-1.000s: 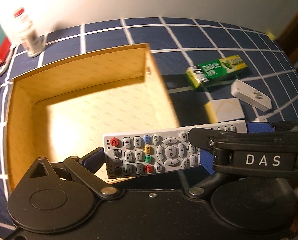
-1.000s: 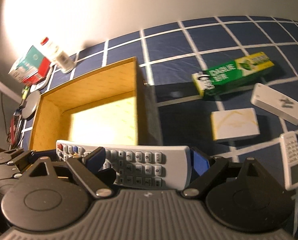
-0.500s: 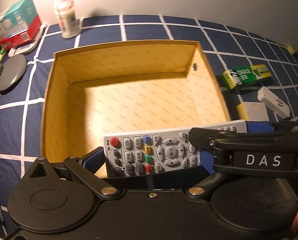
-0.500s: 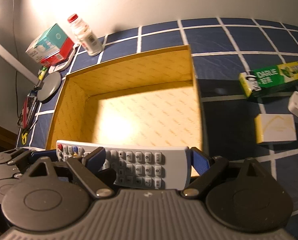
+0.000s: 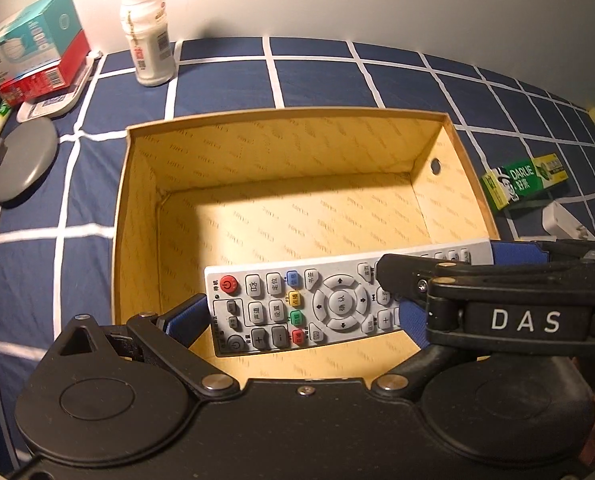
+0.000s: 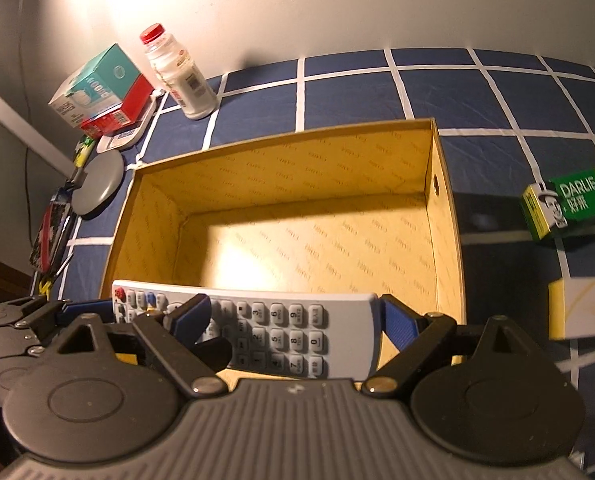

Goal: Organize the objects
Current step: 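Carry the white TV remote with the right gripper into the yellow box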

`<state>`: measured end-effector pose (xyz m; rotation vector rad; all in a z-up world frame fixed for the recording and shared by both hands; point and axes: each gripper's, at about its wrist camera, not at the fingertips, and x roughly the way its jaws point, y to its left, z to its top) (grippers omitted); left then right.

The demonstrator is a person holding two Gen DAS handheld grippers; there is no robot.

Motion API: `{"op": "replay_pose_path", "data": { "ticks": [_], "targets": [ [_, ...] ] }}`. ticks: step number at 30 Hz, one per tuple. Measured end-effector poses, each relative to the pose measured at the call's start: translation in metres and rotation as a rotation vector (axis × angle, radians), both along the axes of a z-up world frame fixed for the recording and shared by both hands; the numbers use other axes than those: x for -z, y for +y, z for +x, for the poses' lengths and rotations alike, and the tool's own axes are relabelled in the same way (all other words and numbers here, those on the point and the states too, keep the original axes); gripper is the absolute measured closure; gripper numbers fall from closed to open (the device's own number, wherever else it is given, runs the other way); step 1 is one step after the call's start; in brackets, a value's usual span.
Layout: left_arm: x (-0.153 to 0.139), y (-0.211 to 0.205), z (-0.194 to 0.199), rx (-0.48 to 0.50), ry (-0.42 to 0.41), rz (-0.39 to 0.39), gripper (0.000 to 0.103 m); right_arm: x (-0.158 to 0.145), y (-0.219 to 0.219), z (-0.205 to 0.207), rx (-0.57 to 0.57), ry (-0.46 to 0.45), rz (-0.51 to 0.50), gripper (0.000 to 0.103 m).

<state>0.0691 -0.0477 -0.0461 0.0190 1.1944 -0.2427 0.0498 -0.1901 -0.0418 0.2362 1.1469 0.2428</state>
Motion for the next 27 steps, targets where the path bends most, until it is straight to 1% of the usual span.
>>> {"op": "replay_pose_path", "data": {
  "ticks": [6,14,27],
  "targets": [
    [0.02,0.003,0.032,0.008,0.036,-0.018,0.003,0.018,0.005,0.033,0.006,0.035,-0.022,0.013],
    [0.049,0.011,0.069,0.013,0.086,-0.012,0.003,0.05,0.014,0.071,0.005,0.084,-0.021,0.013],
    [0.079,0.017,0.116,-0.013,0.112,-0.001,0.003,0.087,0.02,0.121,-0.019,0.111,-0.007,0.013]
  ]
}}
